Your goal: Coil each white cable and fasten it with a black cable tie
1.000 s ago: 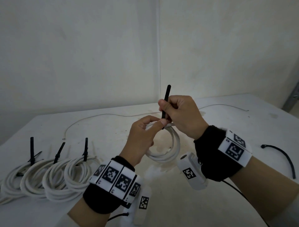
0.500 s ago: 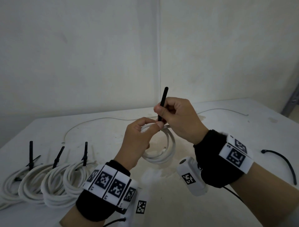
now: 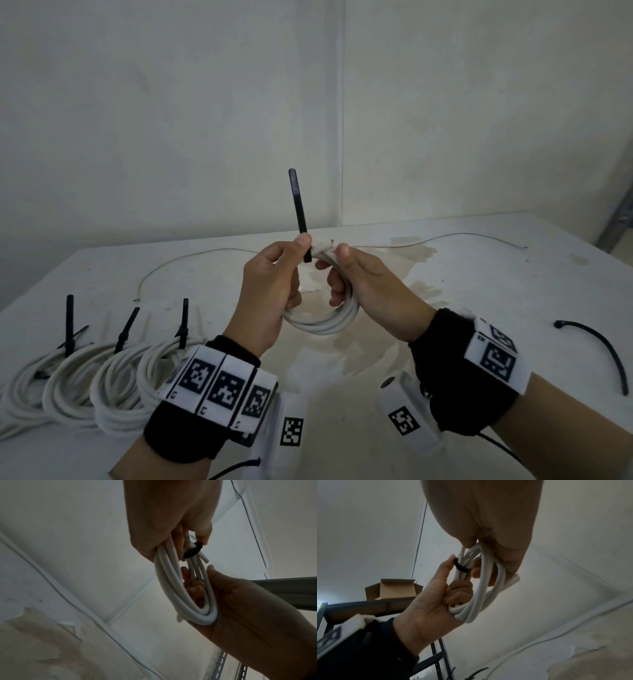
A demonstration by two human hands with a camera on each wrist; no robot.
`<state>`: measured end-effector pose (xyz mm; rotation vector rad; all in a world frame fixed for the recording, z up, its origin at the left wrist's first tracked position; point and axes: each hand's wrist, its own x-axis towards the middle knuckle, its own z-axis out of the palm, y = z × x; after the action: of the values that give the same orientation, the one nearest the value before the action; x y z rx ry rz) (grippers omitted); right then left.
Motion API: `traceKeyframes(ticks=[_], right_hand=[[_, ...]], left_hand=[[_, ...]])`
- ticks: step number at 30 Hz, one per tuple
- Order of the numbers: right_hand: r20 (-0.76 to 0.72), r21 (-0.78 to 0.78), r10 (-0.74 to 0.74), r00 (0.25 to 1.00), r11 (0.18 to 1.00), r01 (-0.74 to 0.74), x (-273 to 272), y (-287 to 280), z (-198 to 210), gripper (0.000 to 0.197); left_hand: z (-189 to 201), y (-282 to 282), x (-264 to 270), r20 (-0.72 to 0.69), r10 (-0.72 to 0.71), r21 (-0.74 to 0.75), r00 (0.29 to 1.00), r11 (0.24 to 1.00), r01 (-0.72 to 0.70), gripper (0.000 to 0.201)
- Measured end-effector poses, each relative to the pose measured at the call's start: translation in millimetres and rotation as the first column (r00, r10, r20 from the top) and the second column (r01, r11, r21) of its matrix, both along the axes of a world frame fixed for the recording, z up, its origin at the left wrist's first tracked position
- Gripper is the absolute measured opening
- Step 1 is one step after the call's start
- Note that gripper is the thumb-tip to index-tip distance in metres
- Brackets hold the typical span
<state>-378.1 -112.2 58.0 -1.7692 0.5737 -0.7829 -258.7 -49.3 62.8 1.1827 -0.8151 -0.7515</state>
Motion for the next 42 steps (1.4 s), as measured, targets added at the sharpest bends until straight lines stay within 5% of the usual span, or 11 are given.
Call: traceKeyframes(ticks=[11, 20, 24, 28, 31, 36, 42], right_hand=[[0.169, 0.195, -0.149, 0.974, 0.974, 0.115, 6.5, -11.8, -5.4, 0.036], [-0.048, 0.165, 0.011, 0.999, 0.986, -0.003, 2.0, -6.4, -5.7, 0.032], [0.011, 0.223, 0.06, 0.998, 0.973, -0.061, 3.4, -4.4, -7.8, 0.025], [-0.068, 0.056, 0.088, 0.994, 0.995, -0.084, 13.5, 3.1, -19.1, 0.029], [-0.091, 0.014, 0.064, 0.994, 0.998, -0.063, 21.5, 6.9, -28.2, 0.024], [-0.13, 0.017, 0.066, 0.989, 0.998, -0.064, 35.6, 9.6, -33.7, 0.025], [-0.206, 0.085, 0.124, 0.971, 0.991, -0.108, 58.1, 16.3, -34.3, 0.023]], left_hand=[[-8.0, 4.1, 0.7, -0.109, -0.163, 0.045, 0.981, 0.985, 0.169, 0.043], [-16.8, 9.7, 10.9, 0.078, -0.038, 0.096, 0.996, 0.995, 0.031, 0.039], [-23.0, 17.2, 20.4, 0.128, -0.025, 0.154, 0.991, 0.988, 0.005, 0.04], [-33.0, 27.4, 20.8, 0.244, -0.039, 0.223, 0.969, 0.975, -0.017, 0.037], [-39.9, 37.9, 26.9, 0.403, -0.064, 0.247, 0.913, 0.968, -0.041, 0.022], [-41.6, 51.2, 48.0, 0.706, -0.139, 0.308, 0.695, 0.943, -0.124, 0.011], [-37.1, 58.5, 74.3, 0.795, -0.163, 0.367, 0.584, 0.896, -0.25, 0.02]])
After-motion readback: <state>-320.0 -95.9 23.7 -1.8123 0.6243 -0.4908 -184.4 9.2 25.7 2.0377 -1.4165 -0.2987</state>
